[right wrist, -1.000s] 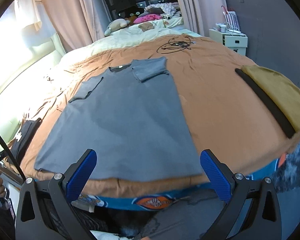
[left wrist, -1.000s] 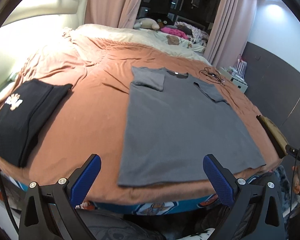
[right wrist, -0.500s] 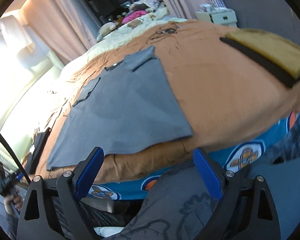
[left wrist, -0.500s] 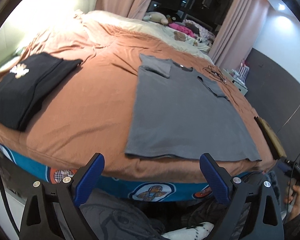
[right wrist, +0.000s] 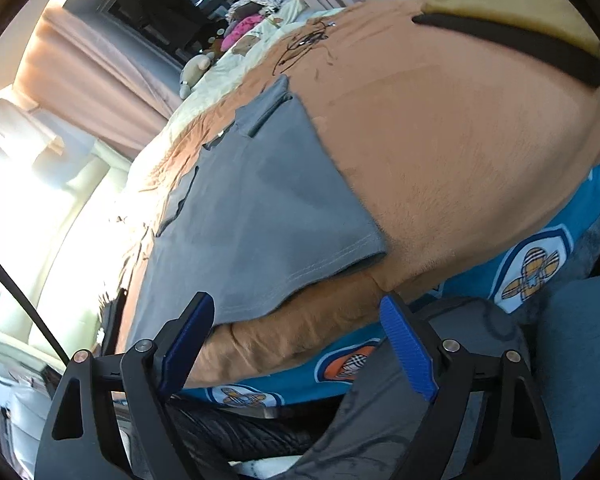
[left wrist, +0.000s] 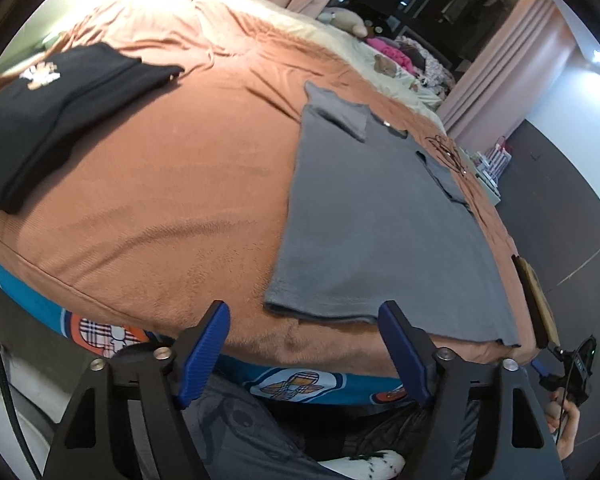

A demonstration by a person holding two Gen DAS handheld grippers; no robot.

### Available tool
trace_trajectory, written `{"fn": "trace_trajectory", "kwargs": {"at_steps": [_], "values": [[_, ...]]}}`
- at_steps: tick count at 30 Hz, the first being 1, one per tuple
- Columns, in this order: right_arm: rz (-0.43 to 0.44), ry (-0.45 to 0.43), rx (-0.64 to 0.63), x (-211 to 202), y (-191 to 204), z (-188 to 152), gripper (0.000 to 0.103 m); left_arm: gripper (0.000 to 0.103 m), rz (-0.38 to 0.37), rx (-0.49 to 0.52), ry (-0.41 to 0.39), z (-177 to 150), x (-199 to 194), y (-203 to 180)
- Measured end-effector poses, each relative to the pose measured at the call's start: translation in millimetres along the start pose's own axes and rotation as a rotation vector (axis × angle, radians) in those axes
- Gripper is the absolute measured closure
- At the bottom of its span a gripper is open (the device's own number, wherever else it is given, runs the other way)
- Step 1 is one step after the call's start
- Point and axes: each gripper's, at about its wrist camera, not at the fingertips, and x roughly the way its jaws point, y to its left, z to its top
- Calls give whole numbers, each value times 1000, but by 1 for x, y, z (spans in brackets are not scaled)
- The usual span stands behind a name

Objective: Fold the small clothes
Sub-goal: 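Move both grippers down to the hem of the grey shirt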

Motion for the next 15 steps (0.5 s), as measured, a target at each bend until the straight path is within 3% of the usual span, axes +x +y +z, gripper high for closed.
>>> {"fn": "trace_trajectory", "kwargs": {"at_steps": [6, 10, 15], "values": [[16, 14, 63, 21, -24, 11, 25, 42, -5, -68, 55, 7, 31, 11], [19, 22, 99, 35, -33, 14, 29, 43, 1, -124, 91, 7, 50, 21], [51, 35, 164, 49, -47, 17, 29, 43, -47, -193, 97, 7, 49, 27]]}}
